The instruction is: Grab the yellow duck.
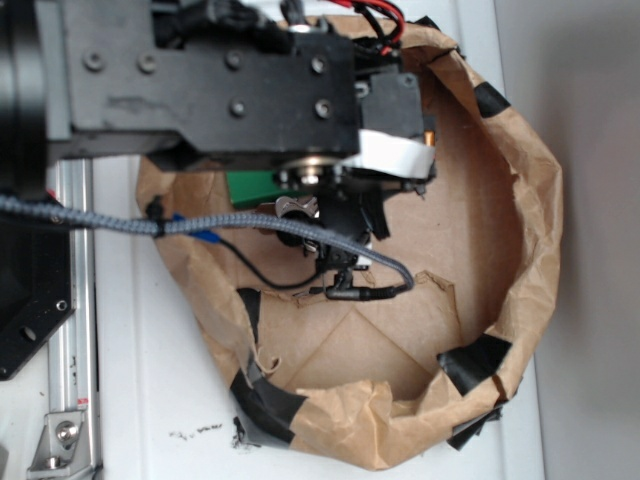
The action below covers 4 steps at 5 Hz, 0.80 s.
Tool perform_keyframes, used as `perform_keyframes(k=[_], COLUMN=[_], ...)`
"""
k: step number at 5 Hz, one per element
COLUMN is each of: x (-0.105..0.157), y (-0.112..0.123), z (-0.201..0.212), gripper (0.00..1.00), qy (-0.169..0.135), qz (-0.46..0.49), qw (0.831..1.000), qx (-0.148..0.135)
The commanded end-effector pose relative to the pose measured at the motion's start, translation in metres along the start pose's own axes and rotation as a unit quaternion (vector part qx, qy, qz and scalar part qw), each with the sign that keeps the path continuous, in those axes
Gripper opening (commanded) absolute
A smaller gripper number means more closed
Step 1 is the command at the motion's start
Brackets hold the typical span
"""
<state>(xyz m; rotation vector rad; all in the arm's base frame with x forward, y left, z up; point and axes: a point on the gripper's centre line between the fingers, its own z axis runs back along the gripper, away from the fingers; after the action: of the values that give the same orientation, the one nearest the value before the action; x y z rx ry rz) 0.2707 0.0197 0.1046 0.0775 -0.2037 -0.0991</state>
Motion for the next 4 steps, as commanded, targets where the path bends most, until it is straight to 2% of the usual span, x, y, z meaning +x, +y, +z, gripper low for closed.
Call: perform_keyframes(k=[1, 2, 4], x=[0.016, 0.017, 0.037], y=[0.004, -0.005, -0.007], z=[-0.014, -0.029, -0.051], gripper=[1.00, 1.00, 1.00], qy=[-0.042, -0.039, -0.041], qz=[-0.012, -0.029, -0.048], qw=[0.999, 0.999, 0.998], qx=[-0.018, -0.014, -0.004])
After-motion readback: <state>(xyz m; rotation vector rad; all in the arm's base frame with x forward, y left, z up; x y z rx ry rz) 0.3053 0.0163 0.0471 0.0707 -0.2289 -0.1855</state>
